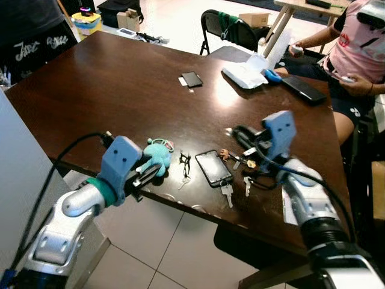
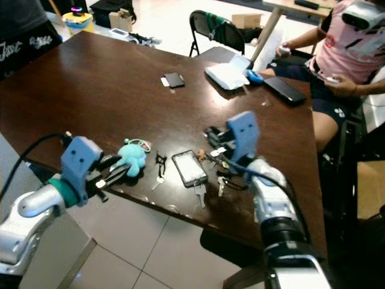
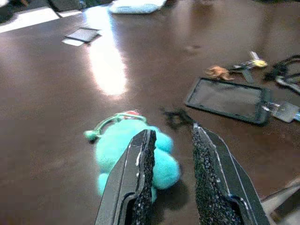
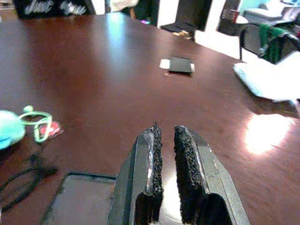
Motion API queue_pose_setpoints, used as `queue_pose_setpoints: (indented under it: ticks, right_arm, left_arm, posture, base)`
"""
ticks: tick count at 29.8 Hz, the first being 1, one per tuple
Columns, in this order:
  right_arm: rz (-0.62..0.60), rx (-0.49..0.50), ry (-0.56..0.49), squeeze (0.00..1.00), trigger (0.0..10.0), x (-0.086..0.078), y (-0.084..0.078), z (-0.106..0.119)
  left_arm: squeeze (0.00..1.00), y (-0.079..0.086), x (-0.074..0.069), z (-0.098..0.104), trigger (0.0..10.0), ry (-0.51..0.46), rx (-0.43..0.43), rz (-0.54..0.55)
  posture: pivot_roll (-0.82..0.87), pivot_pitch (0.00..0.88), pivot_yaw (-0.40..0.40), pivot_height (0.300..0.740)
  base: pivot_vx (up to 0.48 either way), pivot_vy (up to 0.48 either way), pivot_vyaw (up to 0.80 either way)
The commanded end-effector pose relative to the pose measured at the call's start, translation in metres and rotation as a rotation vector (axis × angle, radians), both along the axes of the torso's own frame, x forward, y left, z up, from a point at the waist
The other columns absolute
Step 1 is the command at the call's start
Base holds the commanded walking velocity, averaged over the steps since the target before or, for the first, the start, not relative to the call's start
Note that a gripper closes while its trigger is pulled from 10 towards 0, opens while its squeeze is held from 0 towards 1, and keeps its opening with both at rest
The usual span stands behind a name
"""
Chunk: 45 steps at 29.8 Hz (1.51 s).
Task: Hang keys on a hook
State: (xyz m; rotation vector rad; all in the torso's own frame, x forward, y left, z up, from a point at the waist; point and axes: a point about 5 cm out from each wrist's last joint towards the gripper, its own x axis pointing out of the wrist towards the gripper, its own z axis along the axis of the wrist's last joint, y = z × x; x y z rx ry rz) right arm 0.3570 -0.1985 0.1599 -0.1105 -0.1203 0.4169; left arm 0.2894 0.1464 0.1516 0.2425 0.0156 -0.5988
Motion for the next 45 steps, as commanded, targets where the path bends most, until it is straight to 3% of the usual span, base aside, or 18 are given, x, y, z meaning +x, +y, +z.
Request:
queue_pose_setpoints:
  ticks: [1, 2, 3, 5, 9, 11, 13, 14, 16, 19, 20, 22, 24, 28, 32, 33, 34, 45]
  right_arm:
    - [-0.086, 0.052, 0.033, 0.0, 10.0, -0.002, -0.015, -0.008]
    - [-0.086, 0.052, 0.033, 0.0, 10.0, -0.002, -0.015, -0.008]
    - [-0.168, 0.107, 0.069, 0.0, 10.0, -0.006, -0.029, -0.017]
    - [-0.207, 0.123, 0.107, 0.0, 10.0, -0.012, -0.036, -0.028]
    - [-0.205, 0.107, 0.142, 0.0, 10.0, -0.018, -0.038, -0.038]
    - [-0.149, 0.049, 0.17, 0.0, 10.0, -0.024, -0.035, -0.046]
    - [0.013, -0.084, 0.233, 0.0, 10.0, -0.038, -0.033, -0.057]
    - [0.013, -0.084, 0.233, 0.0, 10.0, -0.038, -0.033, -0.057]
    - [0.131, -0.168, 0.286, 0.0, 10.0, -0.049, -0.037, -0.062]
    - [0.131, -0.168, 0.286, 0.0, 10.0, -0.049, -0.037, -0.062]
    - [0.214, -0.223, 0.301, 0.0, 10.0, -0.056, -0.036, -0.062]
    - [0.214, -0.223, 0.301, 0.0, 10.0, -0.056, -0.036, -0.062]
    - [0.376, -0.253, 0.291, 0.0, 10.0, -0.07, -0.018, -0.058]
    - [0.409, -0.245, 0.27, 0.0, 10.0, -0.073, -0.011, -0.054]
    - [0.385, -0.173, 0.244, 0.0, 10.0, -0.072, -0.006, -0.049]
    - [0.386, -0.159, 0.248, 0.64, 10.0, -0.072, -0.005, -0.049]
    - [0.397, -0.153, 0.263, 1.0, 10.0, -0.075, -0.005, -0.051]
    - [0.399, -0.154, 0.279, 1.0, 10.0, -0.068, -0.004, -0.054]
  left_arm:
    - [0.0, -0.007, 0.005, -0.005, 10.0, 0.025, 0.01, 0.003]
    - [0.0, -0.007, 0.005, -0.005, 10.0, 0.025, 0.01, 0.003]
    - [0.0, -0.006, 0.012, -0.007, 10.0, 0.029, 0.022, 0.048]
    - [0.0, -0.001, 0.018, -0.008, 10.0, 0.031, 0.028, 0.104]
    - [0.0, 0.004, 0.021, -0.009, 10.0, 0.034, 0.031, 0.154]
    - [0.0, 0.009, 0.023, -0.011, 10.0, 0.036, 0.032, 0.191]
    - [0.0, 0.011, 0.024, -0.014, 10.0, 0.04, 0.035, 0.209]
    - [0.0, 0.011, 0.024, -0.014, 10.0, 0.04, 0.035, 0.209]
    - [0.0, 0.008, 0.024, -0.015, 10.0, 0.044, 0.035, 0.204]
    - [0.0, 0.008, 0.024, -0.015, 10.0, 0.044, 0.035, 0.204]
    - [0.0, 0.006, 0.024, -0.016, 10.0, 0.048, 0.039, 0.193]
    - [0.0, 0.006, 0.024, -0.016, 10.0, 0.048, 0.039, 0.193]
    - [0.0, 0.005, 0.025, -0.017, 10.0, 0.049, 0.048, 0.18]
    - [0.0, 0.004, 0.025, -0.017, 10.0, 0.048, 0.049, 0.178]
    - [0.0, 0.0, 0.025, -0.019, 10.0, 0.051, 0.05, 0.17]
    - [0.0, -0.001, 0.024, -0.02, 10.0, 0.052, 0.051, 0.166]
    - [0.0, -0.001, 0.024, -0.02, 10.0, 0.053, 0.052, 0.166]
    - [0.0, -0.003, 0.024, -0.02, 10.0, 0.051, 0.046, 0.171]
  posture:
    - [0.07, 0.0, 0.037, 0.74]
    - [0.07, 0.0, 0.037, 0.74]
    - [0.06, 0.0, 0.043, 0.74]
    - [0.05, 0.0, 0.046, 0.74]
    - [0.05, 0.0, 0.049, 0.74]
    - [0.05, 0.0, 0.053, 0.74]
    - [0.04, 0.0, 0.065, 0.74]
    - [0.04, 0.0, 0.065, 0.74]
    - [0.03, 0.0, 0.077, 0.74]
    - [0.03, 0.0, 0.077, 0.74]
    - [0.03, 0.0, 0.082, 0.74]
    - [0.03, 0.0, 0.082, 0.74]
    - [0.02, 0.0, 0.084, 0.74]
    - [0.02, 0.0, 0.085, 0.74]
    - [0.02, 0.0, 0.089, 0.74]
    - [0.02, 0.0, 0.089, 0.74]
    - [0.02, 0.0, 0.087, 0.74]
    - [0.03, 0.0, 0.081, 0.74]
  base:
    - [0.0, 0.0, 0.0]
    - [0.0, 0.0, 0.0]
    - [0.0, 0.0, 0.0]
    - [0.0, 0.0, 0.0]
    - [0.0, 0.0, 0.0]
    - [0.0, 0.0, 0.0]
    - [0.0, 0.0, 0.0]
    - [0.0, 0.0, 0.0]
    - [0.0, 0.0, 0.0]
    - [0.0, 0.0, 0.0]
    - [0.0, 0.0, 0.0]
    - [0.0, 0.0, 0.0]
    - [0.0, 0.0, 0.0]
    - [0.0, 0.0, 0.0]
    - [0.0, 0.0, 0.0]
    - [0.0, 0.0, 0.0]
    - [0.0, 0.0, 0.0]
    - [0.0, 0.0, 0.0]
